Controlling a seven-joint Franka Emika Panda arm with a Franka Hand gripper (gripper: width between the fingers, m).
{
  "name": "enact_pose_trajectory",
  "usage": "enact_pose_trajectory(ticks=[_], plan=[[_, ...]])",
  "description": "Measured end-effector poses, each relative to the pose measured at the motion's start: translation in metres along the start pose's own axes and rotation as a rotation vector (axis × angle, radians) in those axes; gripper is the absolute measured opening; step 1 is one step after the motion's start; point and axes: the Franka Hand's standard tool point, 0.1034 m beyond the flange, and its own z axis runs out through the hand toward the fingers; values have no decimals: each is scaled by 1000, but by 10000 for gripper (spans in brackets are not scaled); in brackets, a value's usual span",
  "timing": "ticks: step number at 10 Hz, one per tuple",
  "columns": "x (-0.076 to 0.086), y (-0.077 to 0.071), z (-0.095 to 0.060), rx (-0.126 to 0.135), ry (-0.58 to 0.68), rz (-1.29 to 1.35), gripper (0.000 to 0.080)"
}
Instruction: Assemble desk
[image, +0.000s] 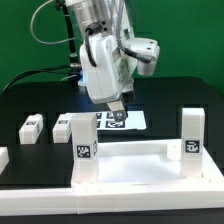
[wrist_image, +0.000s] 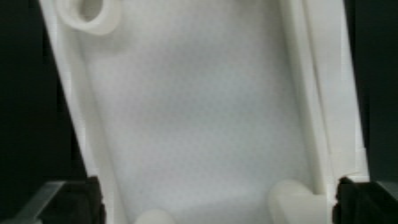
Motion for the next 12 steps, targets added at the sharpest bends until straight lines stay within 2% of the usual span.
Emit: enact_pose_trajectory(ticks=[1,4,5,7,8,9,10,12], plan=[[1,8,5,28,16,-23,649],[16,67,44,58,95,-84,649],[22,78,55,47,108,-110,649],[24,89,84,2,131,-122,649],[20,90,95,11,145,-133,649],[14,94,105,-2,151,-136,649],[8,93,111,-16,149,-142,649],[6,91,113,-24,148,-153,649]])
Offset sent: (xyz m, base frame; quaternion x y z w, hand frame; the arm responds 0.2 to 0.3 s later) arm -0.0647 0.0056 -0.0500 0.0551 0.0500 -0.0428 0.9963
